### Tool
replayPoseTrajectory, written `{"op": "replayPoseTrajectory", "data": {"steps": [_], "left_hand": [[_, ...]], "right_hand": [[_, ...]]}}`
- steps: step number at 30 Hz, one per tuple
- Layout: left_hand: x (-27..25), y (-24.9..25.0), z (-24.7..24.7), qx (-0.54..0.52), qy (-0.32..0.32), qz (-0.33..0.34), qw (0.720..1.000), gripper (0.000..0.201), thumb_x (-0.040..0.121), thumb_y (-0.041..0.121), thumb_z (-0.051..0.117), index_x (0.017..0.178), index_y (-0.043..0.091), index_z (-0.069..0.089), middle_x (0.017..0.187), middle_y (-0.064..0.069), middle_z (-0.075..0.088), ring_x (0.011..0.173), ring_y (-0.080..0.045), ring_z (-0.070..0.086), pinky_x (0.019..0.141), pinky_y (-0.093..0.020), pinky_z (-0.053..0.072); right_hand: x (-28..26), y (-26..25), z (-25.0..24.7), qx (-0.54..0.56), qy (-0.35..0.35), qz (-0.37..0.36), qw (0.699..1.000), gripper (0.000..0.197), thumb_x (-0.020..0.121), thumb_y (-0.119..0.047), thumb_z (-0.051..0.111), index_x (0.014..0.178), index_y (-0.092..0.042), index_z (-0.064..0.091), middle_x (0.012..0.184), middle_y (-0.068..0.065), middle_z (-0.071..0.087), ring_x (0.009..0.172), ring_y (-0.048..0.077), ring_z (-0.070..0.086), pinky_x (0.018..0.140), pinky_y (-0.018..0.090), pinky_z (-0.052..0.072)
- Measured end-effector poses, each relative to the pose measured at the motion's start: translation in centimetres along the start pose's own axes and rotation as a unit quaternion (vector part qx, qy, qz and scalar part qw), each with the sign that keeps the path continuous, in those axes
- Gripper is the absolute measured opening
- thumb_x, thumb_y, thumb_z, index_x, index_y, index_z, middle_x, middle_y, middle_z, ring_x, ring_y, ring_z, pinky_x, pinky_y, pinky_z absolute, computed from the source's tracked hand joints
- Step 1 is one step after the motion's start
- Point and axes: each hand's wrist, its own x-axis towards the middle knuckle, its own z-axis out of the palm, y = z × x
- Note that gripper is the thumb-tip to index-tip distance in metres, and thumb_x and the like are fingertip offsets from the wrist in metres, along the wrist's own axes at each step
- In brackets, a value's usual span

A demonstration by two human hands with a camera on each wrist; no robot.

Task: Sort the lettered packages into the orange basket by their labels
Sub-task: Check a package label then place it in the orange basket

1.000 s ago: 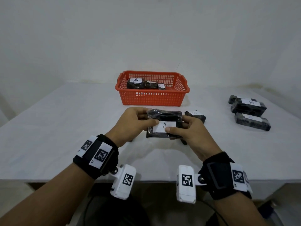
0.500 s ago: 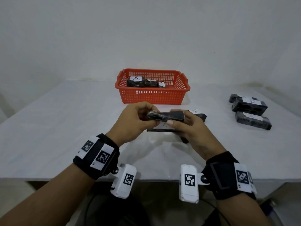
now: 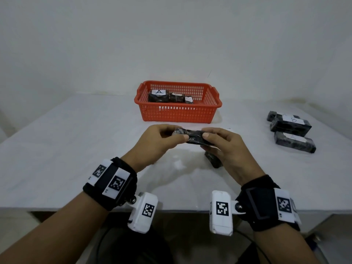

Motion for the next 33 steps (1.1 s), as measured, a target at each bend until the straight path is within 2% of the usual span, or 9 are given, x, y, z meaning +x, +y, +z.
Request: {"op": "replayPoseTrajectory", "data": {"steps": [3, 8, 13, 17, 18, 22, 25, 29, 33], "left_hand": [[0.1, -0.4, 0.4, 0.004, 0.018, -0.001, 1.000, 0.023, 0.091, 0.022, 0.076, 0.114, 0.017, 0.073, 0.101, -0.004, 0.077, 0.077, 0.000, 0.068, 0.070, -0.016, 0.051], [0.1, -0.7, 0.6, -0.005, 0.001, -0.022, 1.000, 0.039, 0.087, 0.032, 0.081, 0.122, 0.018, 0.070, 0.107, 0.002, 0.077, 0.093, -0.006, 0.072, 0.074, -0.013, 0.051], [0.4, -0.6, 0.7, 0.013, 0.050, -0.013, 0.999, 0.039, 0.085, 0.023, 0.082, 0.122, 0.015, 0.070, 0.106, -0.001, 0.076, 0.080, -0.005, 0.070, 0.061, -0.009, 0.050], [0.4, -0.6, 0.2, 0.014, -0.010, -0.034, 0.999, 0.082, 0.068, 0.054, 0.086, 0.138, 0.019, 0.061, 0.123, 0.005, 0.072, 0.110, -0.009, 0.070, 0.092, -0.019, 0.053], [0.4, -0.5, 0.3, 0.027, -0.019, -0.039, 0.999, 0.083, 0.068, 0.056, 0.084, 0.139, 0.020, 0.059, 0.124, 0.006, 0.071, 0.112, -0.009, 0.069, 0.093, -0.020, 0.052], [0.6, 0.0, 0.4, 0.050, 0.018, -0.031, 0.998, 0.052, 0.082, 0.031, 0.085, 0.128, 0.016, 0.066, 0.113, 0.003, 0.074, 0.104, -0.012, 0.071, 0.089, -0.019, 0.055], [0.9, -0.1, 0.1, 0.030, 0.014, -0.024, 0.999, 0.058, 0.077, 0.034, 0.090, 0.127, 0.017, 0.067, 0.115, 0.003, 0.075, 0.106, -0.012, 0.073, 0.099, -0.029, 0.057], [0.9, 0.5, -0.1, 0.021, -0.034, -0.023, 0.999, 0.075, 0.068, 0.050, 0.087, 0.133, 0.020, 0.064, 0.122, 0.006, 0.075, 0.112, -0.009, 0.071, 0.105, -0.034, 0.054], [1.1, 0.8, -0.1, 0.040, -0.001, -0.008, 0.999, 0.049, 0.081, 0.024, 0.087, 0.126, 0.016, 0.068, 0.115, 0.005, 0.077, 0.104, -0.010, 0.074, 0.102, -0.035, 0.057]], "right_hand": [[0.1, 0.3, 0.6, -0.051, 0.013, -0.007, 0.999, 0.055, 0.065, -0.044, 0.091, 0.110, -0.014, 0.076, 0.108, 0.010, 0.079, 0.106, 0.029, 0.075, 0.105, 0.048, 0.056], [-0.2, 0.1, 0.5, -0.083, 0.025, -0.035, 0.996, 0.036, 0.078, -0.034, 0.088, 0.107, -0.014, 0.078, 0.104, 0.005, 0.080, 0.101, 0.024, 0.076, 0.103, 0.052, 0.056], [-0.1, 0.4, -0.1, -0.056, 0.001, 0.021, 0.998, 0.074, 0.062, -0.045, 0.092, 0.125, -0.018, 0.067, 0.120, 0.003, 0.076, 0.115, 0.019, 0.073, 0.109, 0.047, 0.052], [-0.1, 0.3, -0.8, -0.065, 0.007, 0.016, 0.998, 0.056, 0.075, -0.029, 0.091, 0.125, -0.014, 0.069, 0.118, 0.004, 0.078, 0.113, 0.020, 0.073, 0.109, 0.048, 0.053], [-0.1, 0.2, -0.8, -0.071, 0.008, 0.014, 0.997, 0.051, 0.078, -0.023, 0.089, 0.124, -0.014, 0.069, 0.117, 0.004, 0.078, 0.113, 0.019, 0.073, 0.109, 0.046, 0.053], [0.1, -0.1, -0.7, -0.080, -0.019, 0.024, 0.996, 0.063, 0.074, -0.025, 0.093, 0.129, -0.015, 0.066, 0.123, 0.005, 0.075, 0.115, 0.018, 0.072, 0.109, 0.041, 0.053], [0.7, -0.7, -0.6, -0.070, -0.037, 0.022, 0.997, 0.080, 0.060, -0.036, 0.099, 0.129, -0.013, 0.065, 0.123, 0.006, 0.075, 0.115, 0.019, 0.073, 0.108, 0.037, 0.053], [1.2, -1.6, -0.5, -0.095, -0.037, 0.002, 0.995, 0.049, 0.078, -0.018, 0.087, 0.122, -0.006, 0.068, 0.116, 0.009, 0.078, 0.109, 0.022, 0.075, 0.104, 0.036, 0.056], [1.3, -1.4, -0.6, -0.087, -0.060, 0.014, 0.994, 0.057, 0.076, -0.017, 0.090, 0.126, -0.009, 0.066, 0.120, 0.006, 0.077, 0.114, 0.021, 0.073, 0.106, 0.036, 0.053]]}}
